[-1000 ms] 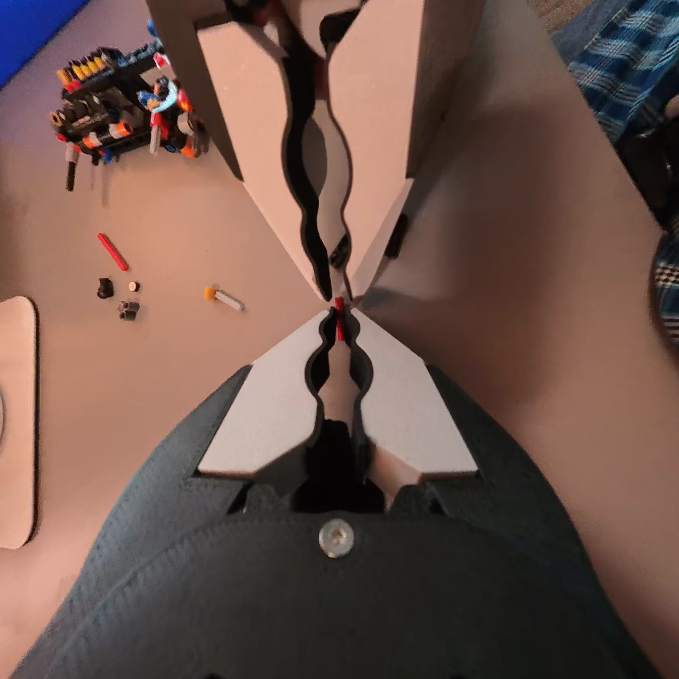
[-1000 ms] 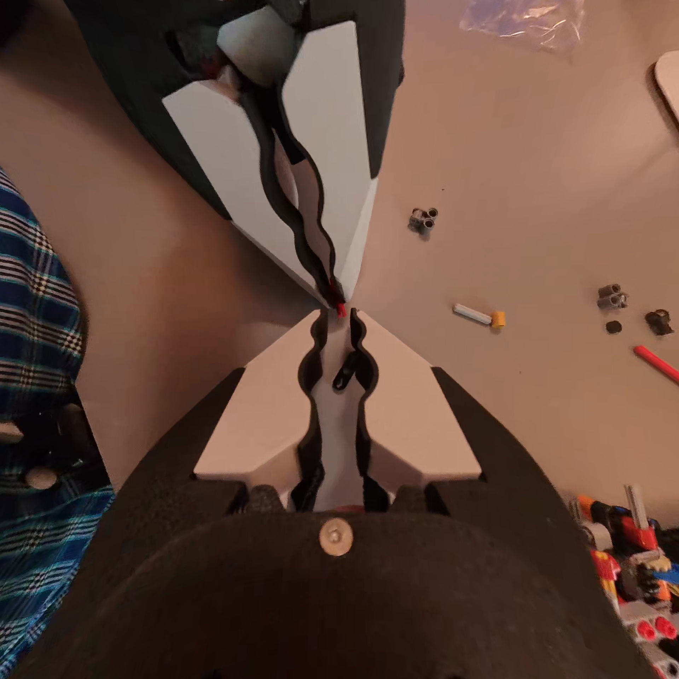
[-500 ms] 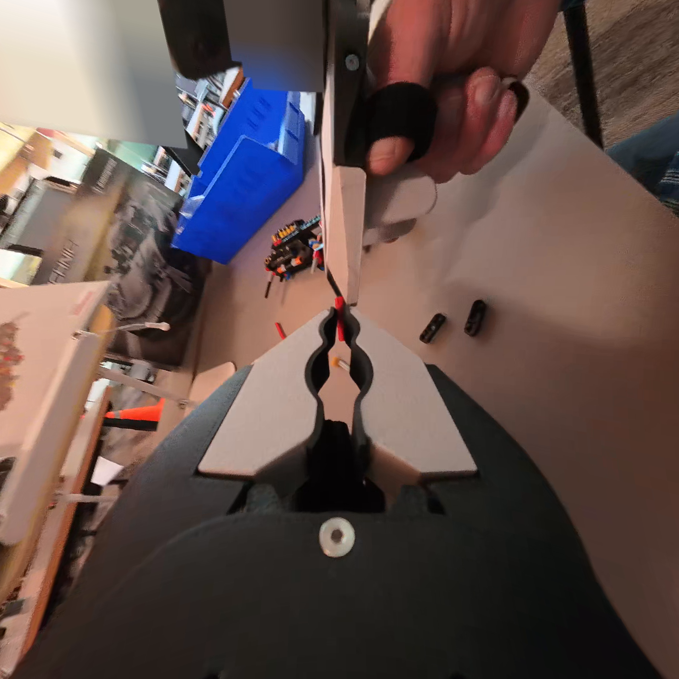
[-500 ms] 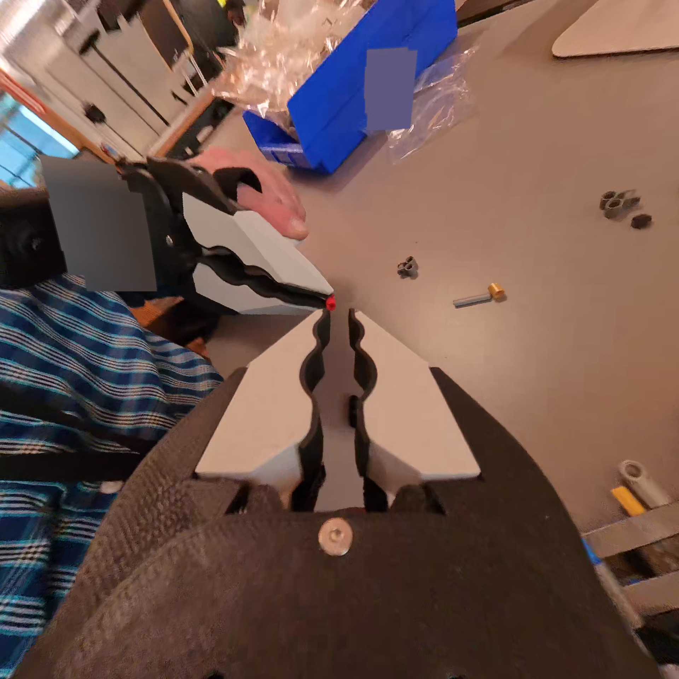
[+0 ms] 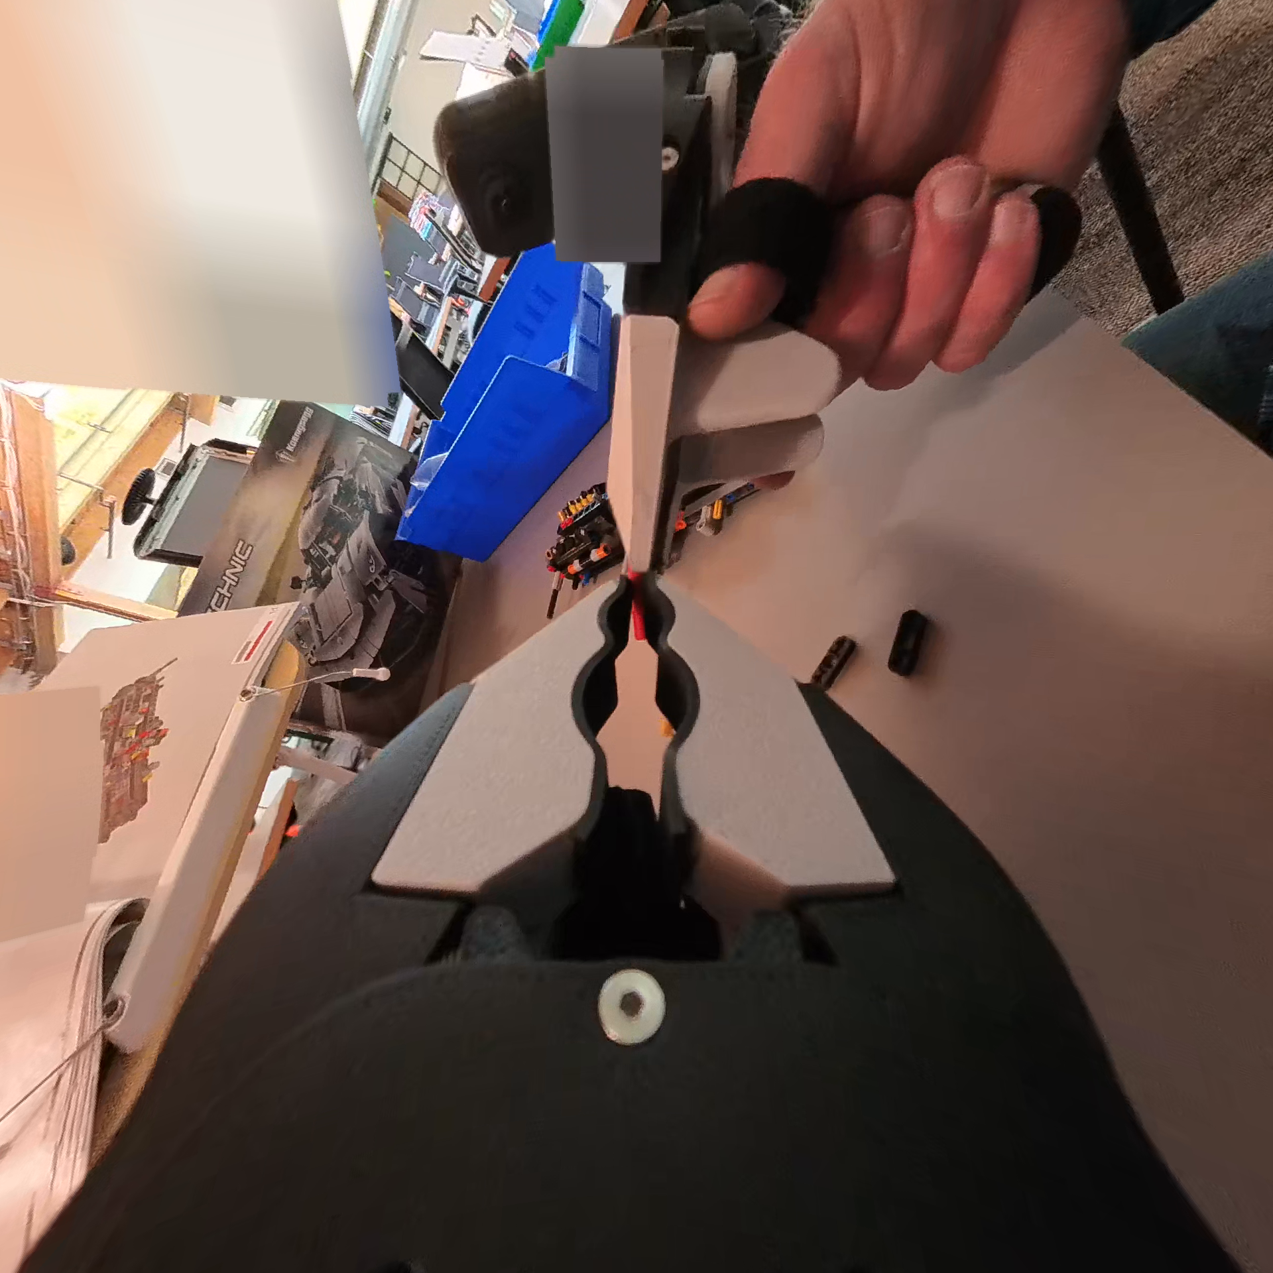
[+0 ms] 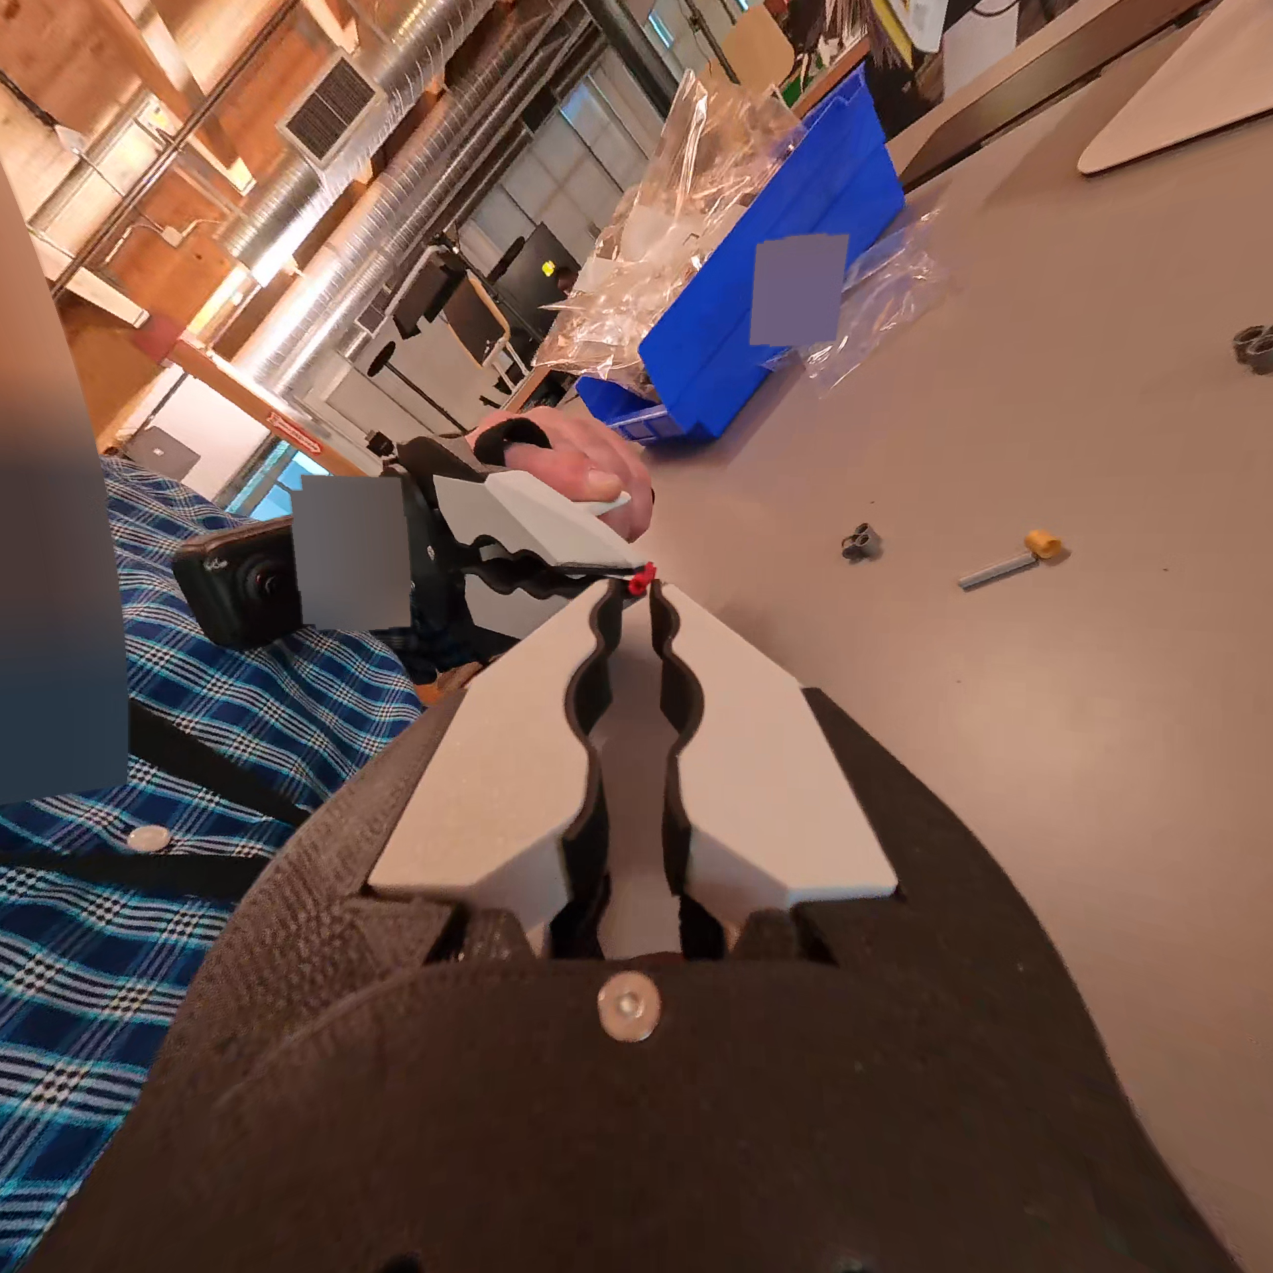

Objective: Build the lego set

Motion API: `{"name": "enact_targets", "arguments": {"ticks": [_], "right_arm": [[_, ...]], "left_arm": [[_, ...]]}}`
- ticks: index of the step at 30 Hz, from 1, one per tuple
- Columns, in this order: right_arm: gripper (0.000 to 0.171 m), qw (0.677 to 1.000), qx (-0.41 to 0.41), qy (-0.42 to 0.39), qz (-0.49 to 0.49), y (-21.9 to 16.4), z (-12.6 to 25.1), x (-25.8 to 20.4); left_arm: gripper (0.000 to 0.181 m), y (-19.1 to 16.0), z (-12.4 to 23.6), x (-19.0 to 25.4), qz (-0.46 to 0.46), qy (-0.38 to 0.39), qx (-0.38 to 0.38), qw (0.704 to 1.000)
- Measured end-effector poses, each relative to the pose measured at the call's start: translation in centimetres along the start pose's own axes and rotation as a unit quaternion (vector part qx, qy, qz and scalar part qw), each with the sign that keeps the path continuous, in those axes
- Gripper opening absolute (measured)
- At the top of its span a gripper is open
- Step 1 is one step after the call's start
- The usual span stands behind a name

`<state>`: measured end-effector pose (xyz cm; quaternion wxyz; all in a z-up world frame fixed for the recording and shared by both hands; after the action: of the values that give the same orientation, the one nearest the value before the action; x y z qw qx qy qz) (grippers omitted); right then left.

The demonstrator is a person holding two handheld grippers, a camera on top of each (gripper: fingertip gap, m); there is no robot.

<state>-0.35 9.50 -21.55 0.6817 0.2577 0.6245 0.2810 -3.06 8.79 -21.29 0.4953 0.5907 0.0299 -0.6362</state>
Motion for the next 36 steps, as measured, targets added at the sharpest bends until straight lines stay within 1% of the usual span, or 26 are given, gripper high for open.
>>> {"name": "enact_targets", "arguments": {"ticks": [6,9,12,14,15,18,24,25,27,30,32,36], "right_arm": [[0.002,1.000,0.023,-0.005,0.012,0.1,0.2,-0.2],[0.001,0.999,0.030,-0.011,0.023,0.1,0.3,-0.3],[0.001,0.999,0.038,-0.010,0.021,0.2,0.6,-0.3],[0.001,0.999,0.038,-0.007,0.017,0.1,0.7,-0.4],[0.001,0.999,0.037,-0.006,0.015,0.1,0.7,-0.4],[0.001,0.999,0.042,-0.003,0.010,0.2,0.8,-0.5],[0.002,0.999,0.043,-0.019,0.010,0.1,0.7,-0.1],[0.006,0.999,0.039,-0.022,0.010,0.0,0.7,-0.1],[0.008,0.999,0.031,-0.023,0.013,-0.2,0.5,-0.1],[0.002,0.999,0.030,-0.018,0.009,-0.2,0.4,-0.2],[0.002,0.999,0.029,-0.018,0.010,-0.3,0.3,-0.2],[0.001,0.998,0.009,-0.042,0.036,-0.6,0.4,0.0]], "left_arm": [[0.002,0.4,0.1,0.0,0.005,-0.007,0.011,1.000],[0.003,0.5,0.2,-0.1,0.023,-0.008,0.020,0.999],[0.018,0.3,0.4,-0.5,0.052,-0.005,0.021,0.998],[0.020,0.1,0.5,-0.5,0.069,-0.014,0.020,0.997],[0.019,0.1,0.6,-0.6,0.074,-0.014,0.021,0.997],[0.004,0.3,0.5,-0.2,0.070,-0.024,0.020,0.997],[0.003,0.1,0.3,0.1,0.059,-0.021,0.012,0.998],[0.002,0.1,0.3,0.1,0.057,-0.019,0.012,0.998],[0.002,0.4,0.3,0.3,0.053,-0.023,0.014,0.998],[0.002,0.4,0.2,0.4,0.045,-0.023,0.012,0.999],[0.002,0.4,0.2,0.5,0.044,-0.022,0.013,0.999],[0.004,0.1,0.1,0.9,0.081,-0.046,0.006,0.996]]}}
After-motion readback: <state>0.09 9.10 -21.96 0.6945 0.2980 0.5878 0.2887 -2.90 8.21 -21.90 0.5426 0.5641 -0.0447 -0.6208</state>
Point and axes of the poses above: each gripper's, where its closed fingertips meet, z back along the fingers, y out of its top, x = y × z across the jaws, the point moved 2 cm from there along z, back along the fingers, and after that the axes turned 3 degrees about -x, right-handed, at the moved point
